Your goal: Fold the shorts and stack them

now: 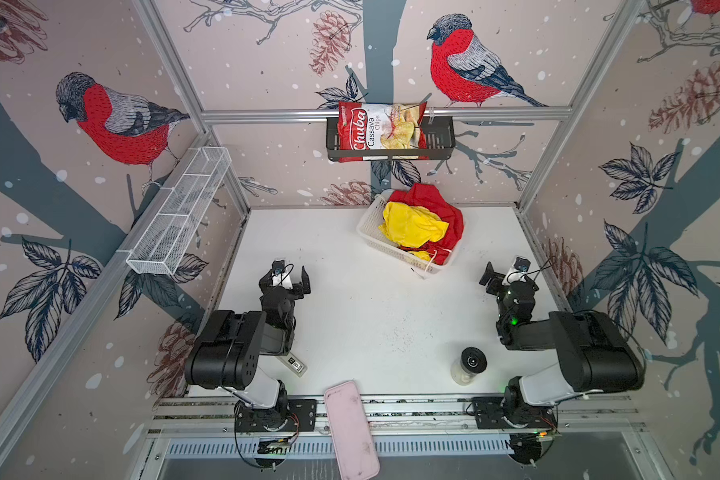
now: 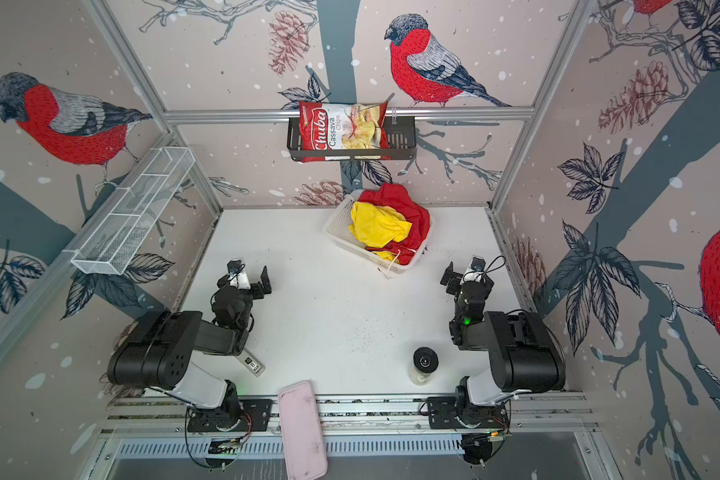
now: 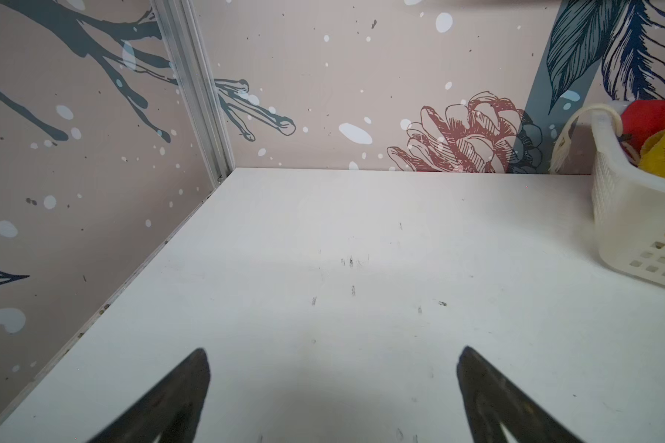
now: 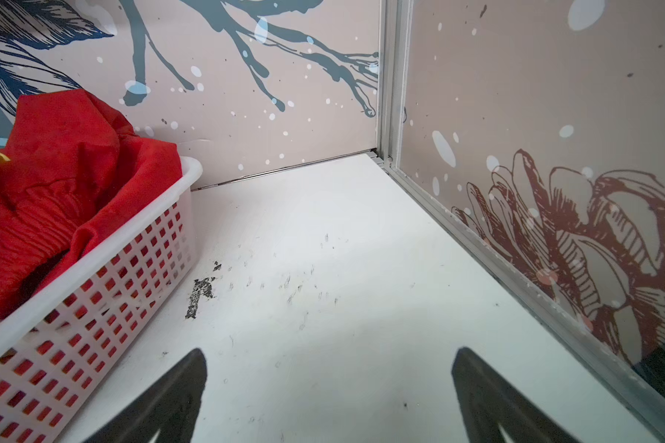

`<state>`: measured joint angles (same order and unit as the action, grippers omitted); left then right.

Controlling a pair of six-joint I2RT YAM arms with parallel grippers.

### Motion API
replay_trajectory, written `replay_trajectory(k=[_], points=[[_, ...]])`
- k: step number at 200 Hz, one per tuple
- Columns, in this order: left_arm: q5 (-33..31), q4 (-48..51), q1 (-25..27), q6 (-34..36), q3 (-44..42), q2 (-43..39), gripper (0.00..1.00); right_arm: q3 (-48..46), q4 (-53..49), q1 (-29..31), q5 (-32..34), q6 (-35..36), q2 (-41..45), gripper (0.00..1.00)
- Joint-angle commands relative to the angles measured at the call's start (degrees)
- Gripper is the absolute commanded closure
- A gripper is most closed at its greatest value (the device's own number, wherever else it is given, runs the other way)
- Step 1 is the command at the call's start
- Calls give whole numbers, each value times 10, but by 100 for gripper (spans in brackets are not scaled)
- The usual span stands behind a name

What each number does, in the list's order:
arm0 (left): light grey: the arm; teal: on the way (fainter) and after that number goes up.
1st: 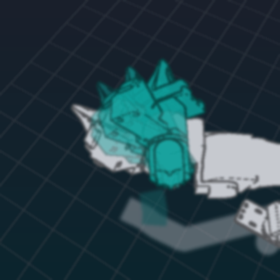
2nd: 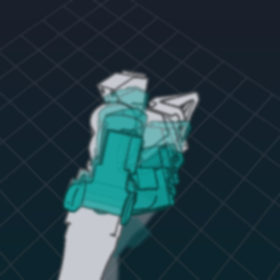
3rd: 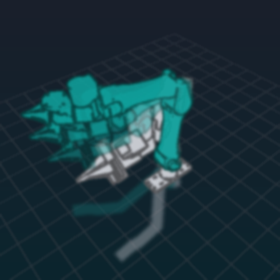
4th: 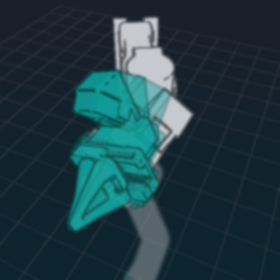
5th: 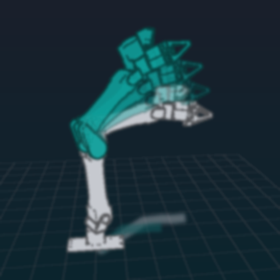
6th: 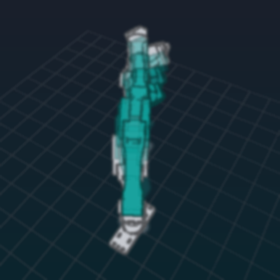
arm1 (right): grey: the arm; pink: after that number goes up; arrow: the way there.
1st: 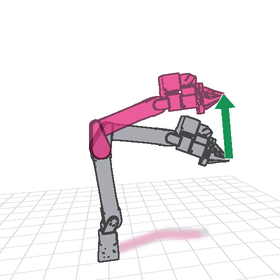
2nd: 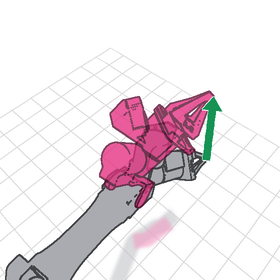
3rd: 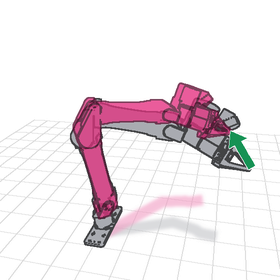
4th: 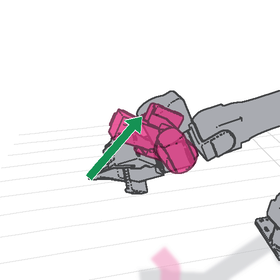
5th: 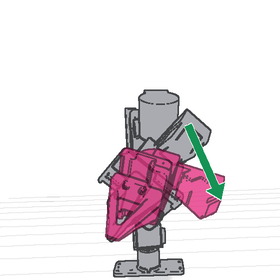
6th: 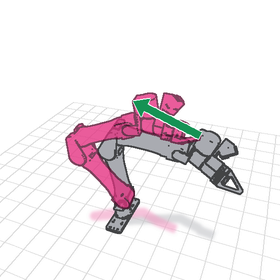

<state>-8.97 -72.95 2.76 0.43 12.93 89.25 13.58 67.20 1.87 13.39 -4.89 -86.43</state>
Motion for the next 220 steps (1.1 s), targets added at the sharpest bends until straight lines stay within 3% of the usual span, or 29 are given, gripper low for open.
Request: replay_trajectory(k=[1,131,143,155,178,192,220], points=[[2,-28,0,6,1,0,1,-4,18,1,-1,-3,5,0],[46,-23,-22,-3,3,-1,1,-4,17,1,-1,-3,5,0],[14,-26,-14,-3,-1,-7,1,0,28,9,38,2,13,0],[-48,15,11,6,7,-48,1,46,-99,32,103,-1,56,0],[-78,176,19,1,65,-123,1,107,-230,55,114,-1,106,0],[-122,218,19,-57,89,-145,1,121,-278,85,168,-24,136,0],[-135,312,20,-182,139,-185,1,125,-353,158,232,-73,215,0]])
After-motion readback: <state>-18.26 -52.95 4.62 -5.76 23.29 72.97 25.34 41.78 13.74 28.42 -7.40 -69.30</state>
